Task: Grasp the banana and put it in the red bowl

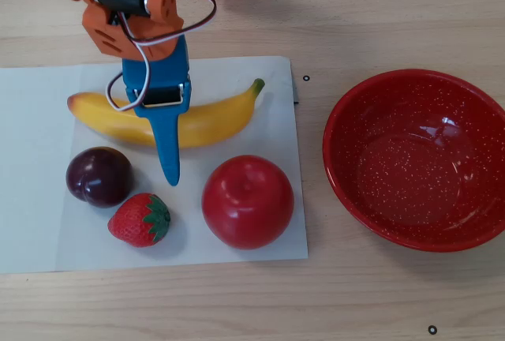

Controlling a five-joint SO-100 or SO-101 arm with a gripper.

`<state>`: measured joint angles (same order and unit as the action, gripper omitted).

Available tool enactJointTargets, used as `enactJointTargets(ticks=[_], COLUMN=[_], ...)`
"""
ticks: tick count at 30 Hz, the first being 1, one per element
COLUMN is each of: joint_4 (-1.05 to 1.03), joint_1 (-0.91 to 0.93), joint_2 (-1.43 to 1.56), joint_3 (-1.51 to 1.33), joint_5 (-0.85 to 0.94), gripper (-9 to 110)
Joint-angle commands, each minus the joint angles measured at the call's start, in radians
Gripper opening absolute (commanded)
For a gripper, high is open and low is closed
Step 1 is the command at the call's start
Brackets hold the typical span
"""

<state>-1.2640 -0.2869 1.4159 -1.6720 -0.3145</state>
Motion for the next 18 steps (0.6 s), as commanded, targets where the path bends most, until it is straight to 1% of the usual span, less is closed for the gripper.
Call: enactJointTargets(ticks=[1,12,14,18], joint_4=[0.026,0.074,0.074,0.072], joint_1=[0.017,0.031,0.034,0.037], joint_2=[0.037,-0.040,-0.044,-0.046], joint_3=[0.044,0.049,0.049,0.051], joint_5=[0.018,0.031,0.034,0.044], gripper=[65,67,65,56])
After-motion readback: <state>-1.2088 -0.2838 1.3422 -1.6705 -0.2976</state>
